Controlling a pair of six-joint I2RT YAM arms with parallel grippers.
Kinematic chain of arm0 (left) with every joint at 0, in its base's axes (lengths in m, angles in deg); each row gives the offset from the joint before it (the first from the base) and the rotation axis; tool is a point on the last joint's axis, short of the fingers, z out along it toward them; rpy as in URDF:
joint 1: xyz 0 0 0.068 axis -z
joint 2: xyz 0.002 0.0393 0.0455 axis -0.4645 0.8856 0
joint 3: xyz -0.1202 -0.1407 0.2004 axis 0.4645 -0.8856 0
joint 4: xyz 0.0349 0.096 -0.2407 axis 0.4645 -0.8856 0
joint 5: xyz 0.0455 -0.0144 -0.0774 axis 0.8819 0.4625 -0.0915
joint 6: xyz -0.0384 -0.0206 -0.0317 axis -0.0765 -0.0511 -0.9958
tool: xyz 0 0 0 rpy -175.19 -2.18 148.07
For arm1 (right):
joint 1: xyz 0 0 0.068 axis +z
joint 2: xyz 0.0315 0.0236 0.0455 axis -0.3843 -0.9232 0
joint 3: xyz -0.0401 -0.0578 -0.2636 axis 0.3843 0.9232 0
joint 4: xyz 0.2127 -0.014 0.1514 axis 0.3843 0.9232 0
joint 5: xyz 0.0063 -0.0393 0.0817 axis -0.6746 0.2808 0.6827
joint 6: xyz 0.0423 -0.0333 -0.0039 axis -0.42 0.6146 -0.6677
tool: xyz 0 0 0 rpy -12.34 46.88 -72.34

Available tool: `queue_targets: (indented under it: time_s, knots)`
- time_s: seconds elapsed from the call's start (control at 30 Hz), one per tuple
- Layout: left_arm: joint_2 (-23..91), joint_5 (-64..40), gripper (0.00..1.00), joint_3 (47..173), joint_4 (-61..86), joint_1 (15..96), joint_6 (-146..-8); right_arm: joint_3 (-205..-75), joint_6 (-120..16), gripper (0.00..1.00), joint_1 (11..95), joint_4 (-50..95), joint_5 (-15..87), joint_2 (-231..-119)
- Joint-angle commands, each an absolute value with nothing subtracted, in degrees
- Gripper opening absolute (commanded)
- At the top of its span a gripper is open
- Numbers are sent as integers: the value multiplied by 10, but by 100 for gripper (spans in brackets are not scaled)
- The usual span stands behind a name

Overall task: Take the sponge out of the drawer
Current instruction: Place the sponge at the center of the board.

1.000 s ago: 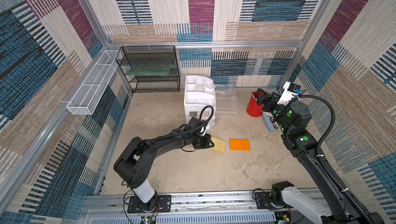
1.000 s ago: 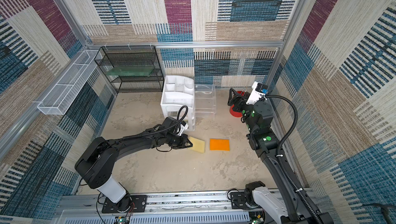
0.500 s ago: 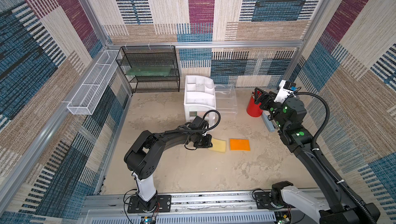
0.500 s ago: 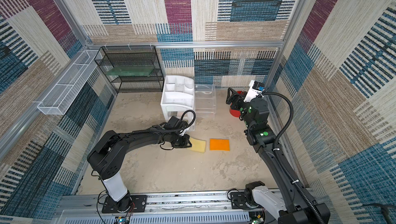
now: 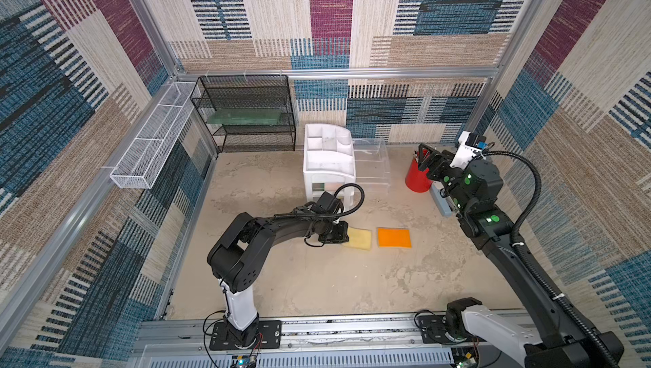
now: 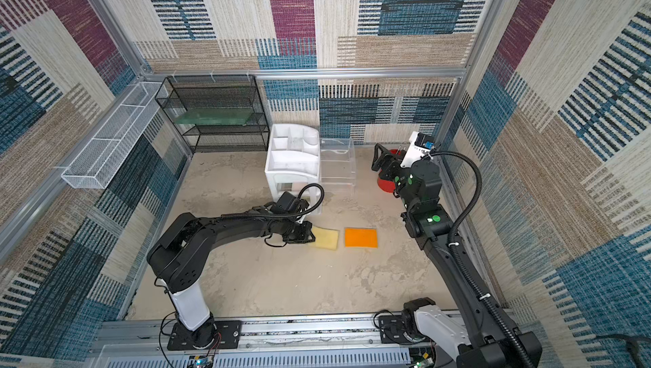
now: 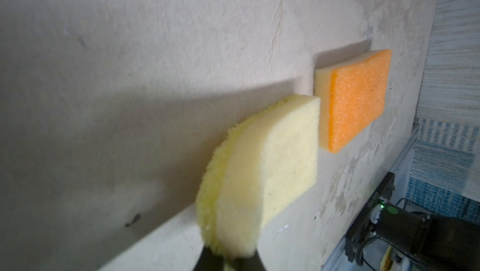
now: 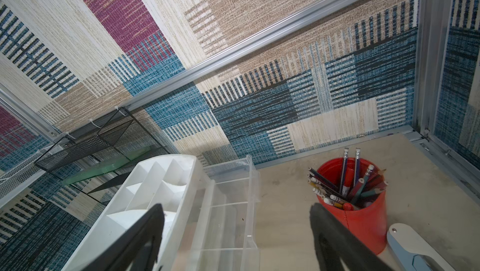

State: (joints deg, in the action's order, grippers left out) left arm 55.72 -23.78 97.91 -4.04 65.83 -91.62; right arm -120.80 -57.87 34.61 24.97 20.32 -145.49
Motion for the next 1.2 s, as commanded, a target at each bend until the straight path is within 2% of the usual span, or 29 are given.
queue_targets:
  time_s: [0.0, 0.27, 0.53, 0.9, 1.17]
  knots:
    - [564, -246, 3, 981, -19, 658, -937, -1211, -574, 89, 346, 245, 194, -1456]
    - [560, -235, 2, 961, 11, 660, -971, -1210, -574, 89, 343, 252, 193, -1446]
    - [554, -227, 9, 962, 2, 663, -967, -1207, -576, 89, 342, 256, 193, -1439]
    - [537, -205, 22, 960, -30, 671, -951, -1204, -577, 89, 342, 259, 190, -1433]
    - [534, -176, 26, 970, -56, 676, -940, -1204, -577, 89, 343, 259, 190, -1434]
